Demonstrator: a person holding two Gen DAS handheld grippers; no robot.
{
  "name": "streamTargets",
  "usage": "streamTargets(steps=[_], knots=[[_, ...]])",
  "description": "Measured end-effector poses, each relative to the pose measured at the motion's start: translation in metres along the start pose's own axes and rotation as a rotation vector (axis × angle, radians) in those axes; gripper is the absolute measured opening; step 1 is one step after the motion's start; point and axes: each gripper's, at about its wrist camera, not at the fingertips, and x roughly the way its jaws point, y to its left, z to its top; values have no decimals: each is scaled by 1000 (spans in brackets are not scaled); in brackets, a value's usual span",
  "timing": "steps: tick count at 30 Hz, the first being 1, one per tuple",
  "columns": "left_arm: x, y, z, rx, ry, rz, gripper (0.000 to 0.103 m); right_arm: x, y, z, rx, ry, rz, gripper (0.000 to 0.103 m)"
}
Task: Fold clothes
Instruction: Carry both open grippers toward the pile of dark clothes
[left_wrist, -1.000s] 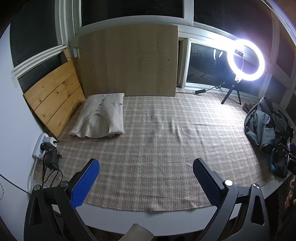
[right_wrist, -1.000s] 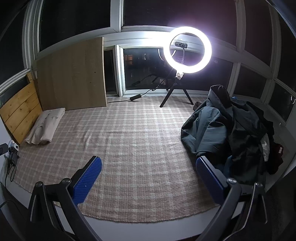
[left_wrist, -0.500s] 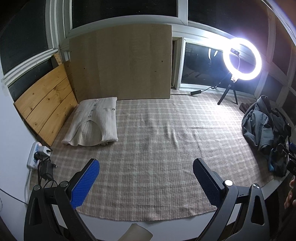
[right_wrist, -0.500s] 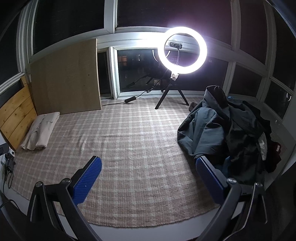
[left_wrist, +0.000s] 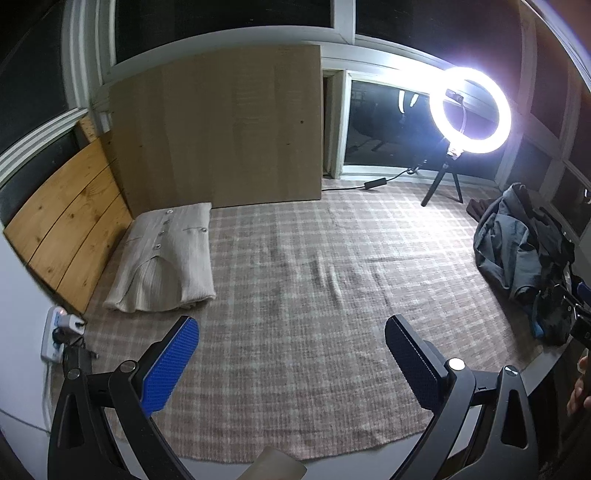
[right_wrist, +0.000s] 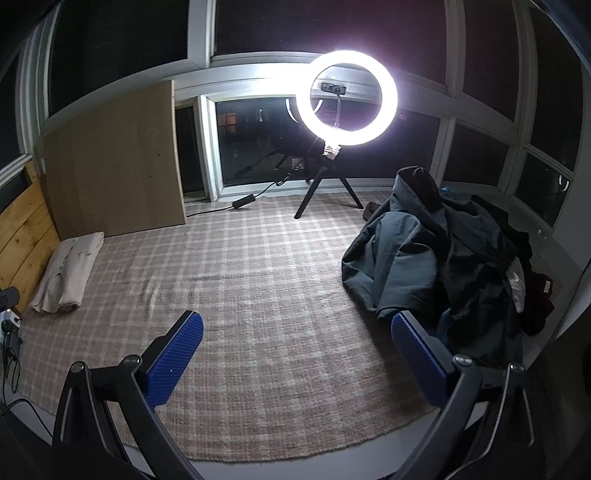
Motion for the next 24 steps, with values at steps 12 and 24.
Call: streamTargets(steps=[12,24], knots=[[20,-21,22,75,9,-72,102,1,-13,5,43,2,-68,103],[38,-55,37,142,29,-144,102,-1,-32,7,75,22,-142,103]])
